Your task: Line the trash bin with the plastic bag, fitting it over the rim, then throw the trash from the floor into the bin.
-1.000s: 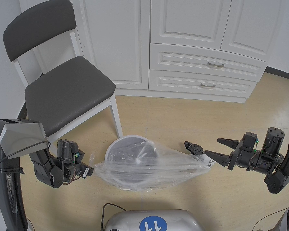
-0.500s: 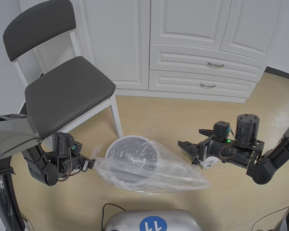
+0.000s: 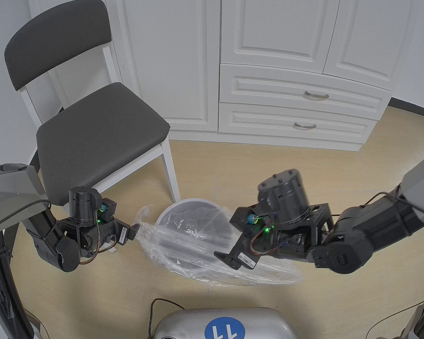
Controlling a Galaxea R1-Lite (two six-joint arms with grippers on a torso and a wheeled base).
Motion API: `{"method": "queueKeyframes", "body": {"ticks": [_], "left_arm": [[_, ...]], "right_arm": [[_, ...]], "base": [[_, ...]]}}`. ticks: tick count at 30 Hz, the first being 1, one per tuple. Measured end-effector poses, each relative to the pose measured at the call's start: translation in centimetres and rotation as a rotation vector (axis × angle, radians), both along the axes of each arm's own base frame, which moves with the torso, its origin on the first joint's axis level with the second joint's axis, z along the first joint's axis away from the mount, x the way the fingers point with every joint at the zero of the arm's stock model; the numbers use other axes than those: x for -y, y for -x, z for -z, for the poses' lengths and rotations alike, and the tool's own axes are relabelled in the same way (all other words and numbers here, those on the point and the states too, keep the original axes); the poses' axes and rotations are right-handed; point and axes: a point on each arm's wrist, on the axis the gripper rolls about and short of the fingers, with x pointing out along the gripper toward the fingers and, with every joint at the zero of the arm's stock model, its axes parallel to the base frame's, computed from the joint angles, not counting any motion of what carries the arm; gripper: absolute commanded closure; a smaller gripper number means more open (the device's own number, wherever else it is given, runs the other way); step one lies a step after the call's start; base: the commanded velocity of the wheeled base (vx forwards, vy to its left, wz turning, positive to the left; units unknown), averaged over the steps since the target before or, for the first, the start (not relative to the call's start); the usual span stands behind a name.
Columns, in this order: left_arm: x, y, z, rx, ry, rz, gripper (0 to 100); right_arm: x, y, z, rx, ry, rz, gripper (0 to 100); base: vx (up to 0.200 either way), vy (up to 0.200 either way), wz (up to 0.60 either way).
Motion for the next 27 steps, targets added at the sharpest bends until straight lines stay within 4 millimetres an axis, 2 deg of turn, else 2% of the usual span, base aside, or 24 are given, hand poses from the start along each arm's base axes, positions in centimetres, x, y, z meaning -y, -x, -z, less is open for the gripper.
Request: {"method": "queueKeyframes", "body": {"ticks": [8, 18, 19, 27], "left_arm": [[0.0, 0.3, -0.4, 0.011, 0.004, 0.005, 0], [0.1, 0.4, -0.6, 0.032, 0.005, 0.009, 0], [0.1, 0.4, -0.6, 0.033, 0.006, 0.009, 0], [0.0, 0.5, -0.6, 0.032, 0.004, 0.006, 0]], "right_arm": [[-2.8, -0.5, 4.1, -0.053, 0.077, -0.029, 0], [-4.2, -3.7, 6.9, -0.055, 0.077, 0.015, 0], [-4.2, -3.9, 7.2, -0.059, 0.081, 0.018, 100], [-4.9, -5.2, 7.8, -0.049, 0.065, 0.039, 100]], "base": [[0.0, 0.0, 0.0], [0.0, 0.0, 0.0], [0.0, 0.0, 0.0], [0.0, 0.0, 0.0]]}}
